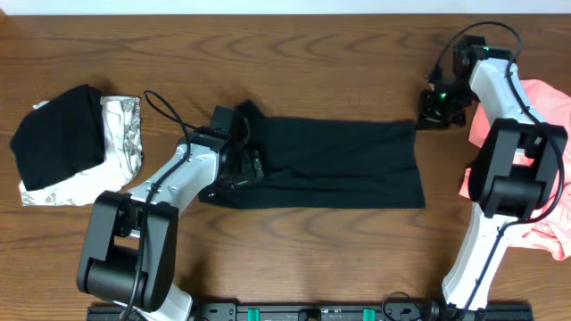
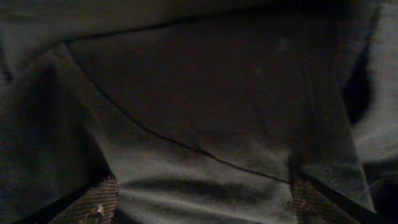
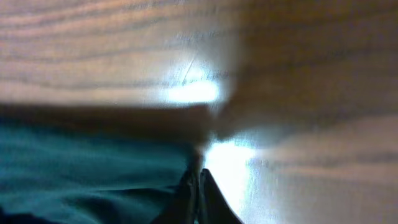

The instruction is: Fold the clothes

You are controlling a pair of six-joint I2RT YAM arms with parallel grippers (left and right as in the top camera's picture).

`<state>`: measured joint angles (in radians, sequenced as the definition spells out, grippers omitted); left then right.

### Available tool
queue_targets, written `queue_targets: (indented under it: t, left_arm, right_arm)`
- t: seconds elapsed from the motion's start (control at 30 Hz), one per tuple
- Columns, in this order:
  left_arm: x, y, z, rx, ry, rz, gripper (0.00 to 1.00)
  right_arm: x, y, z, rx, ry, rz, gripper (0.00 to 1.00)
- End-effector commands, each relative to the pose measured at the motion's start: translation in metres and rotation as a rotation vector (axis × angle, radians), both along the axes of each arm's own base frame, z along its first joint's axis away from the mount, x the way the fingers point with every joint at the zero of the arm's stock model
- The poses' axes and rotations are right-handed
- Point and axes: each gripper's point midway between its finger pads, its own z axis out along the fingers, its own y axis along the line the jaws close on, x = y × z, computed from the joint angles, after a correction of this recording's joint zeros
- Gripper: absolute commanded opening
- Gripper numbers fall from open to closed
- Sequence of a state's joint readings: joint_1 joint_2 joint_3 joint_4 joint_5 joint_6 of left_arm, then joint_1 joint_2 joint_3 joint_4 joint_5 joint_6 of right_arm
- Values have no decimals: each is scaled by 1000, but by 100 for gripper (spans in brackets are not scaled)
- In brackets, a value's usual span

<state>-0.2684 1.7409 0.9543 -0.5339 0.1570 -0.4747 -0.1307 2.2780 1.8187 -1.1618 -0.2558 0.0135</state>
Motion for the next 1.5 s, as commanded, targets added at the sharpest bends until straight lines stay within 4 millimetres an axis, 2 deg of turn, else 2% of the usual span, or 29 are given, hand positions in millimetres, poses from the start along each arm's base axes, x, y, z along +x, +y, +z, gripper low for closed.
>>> queue_targets:
  t: [0.0,0.17,0.27,0.37,0.47,0.57,0.73,1.0,1.47]
  left_arm:
    - [-23,17,-26,59,93,29,91]
    - [-23,17,-26,59,93,29,91]
    - [-23,17,-26,59,93,29,91]
    - [-23,17,-26,59,93,29,91]
    - [-23,17,-26,59,92,29,91]
    - [-23,17,-26,59,92,29,91]
    - [-23,17,-26,59,93,29,91]
    - [-23,17,-26,59,93,29,91]
    - [-23,17,-26,59,93,29,91]
  right_arm:
    - [4,-5,17,-21,-34,-10,10]
    - [8,-5,19,-22,-48,-10,14]
    - [15,-1,30,5,-84,-1,15]
    - [30,16,55,92,-173,58,15]
    - [40,42,82,176,-259,153,11]
    - [38,65,88,177,-269,249,9]
    - [25,91,69,55,-213,350,7]
    - [14,123,44,44,-187,407,7]
    - [3,128,0,36,-172,407,7]
